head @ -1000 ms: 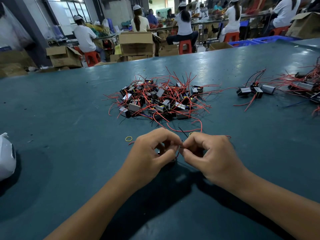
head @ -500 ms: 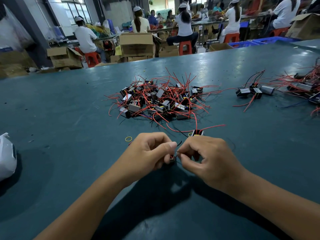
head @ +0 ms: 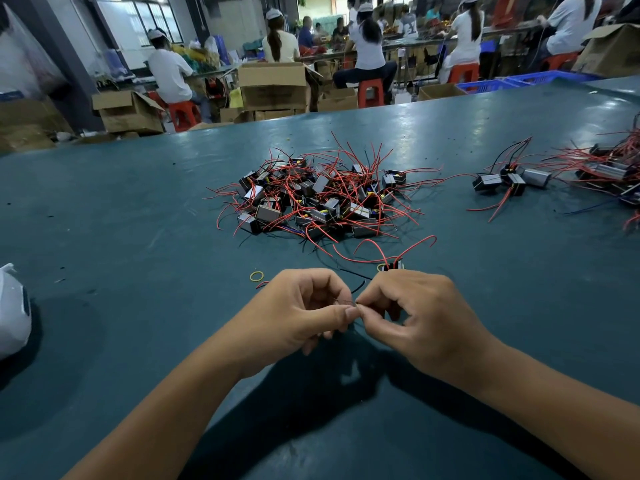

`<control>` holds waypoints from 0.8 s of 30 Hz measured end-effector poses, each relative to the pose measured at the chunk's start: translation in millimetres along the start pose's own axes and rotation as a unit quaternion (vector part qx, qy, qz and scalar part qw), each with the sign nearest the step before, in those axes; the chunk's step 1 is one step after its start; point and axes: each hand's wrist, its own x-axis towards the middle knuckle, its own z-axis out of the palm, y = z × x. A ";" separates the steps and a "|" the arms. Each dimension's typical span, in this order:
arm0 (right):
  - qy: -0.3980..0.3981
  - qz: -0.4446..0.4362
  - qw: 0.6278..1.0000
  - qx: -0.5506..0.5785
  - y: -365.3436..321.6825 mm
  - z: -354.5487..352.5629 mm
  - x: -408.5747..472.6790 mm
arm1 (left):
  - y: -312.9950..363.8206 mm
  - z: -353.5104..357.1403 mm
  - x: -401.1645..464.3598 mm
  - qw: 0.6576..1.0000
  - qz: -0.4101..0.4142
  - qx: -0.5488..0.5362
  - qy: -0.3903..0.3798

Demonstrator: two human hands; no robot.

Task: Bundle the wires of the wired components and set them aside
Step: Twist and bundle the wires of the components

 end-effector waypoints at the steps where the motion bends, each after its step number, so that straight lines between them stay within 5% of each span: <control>1: 0.001 0.001 1.000 0.000 -0.2 -0.1 0.0 | -0.6 0.3 0.0 1.000 0.003 0.003 0.001; 13: 0.007 0.040 0.999 0.035 -0.8 0.3 -0.5 | -4.4 -5.5 0.9 0.966 0.128 0.219 0.052; 24: 0.002 0.039 0.999 0.024 -2.0 2.6 -1.7 | 0.9 -2.9 -2.4 0.959 0.138 0.243 0.052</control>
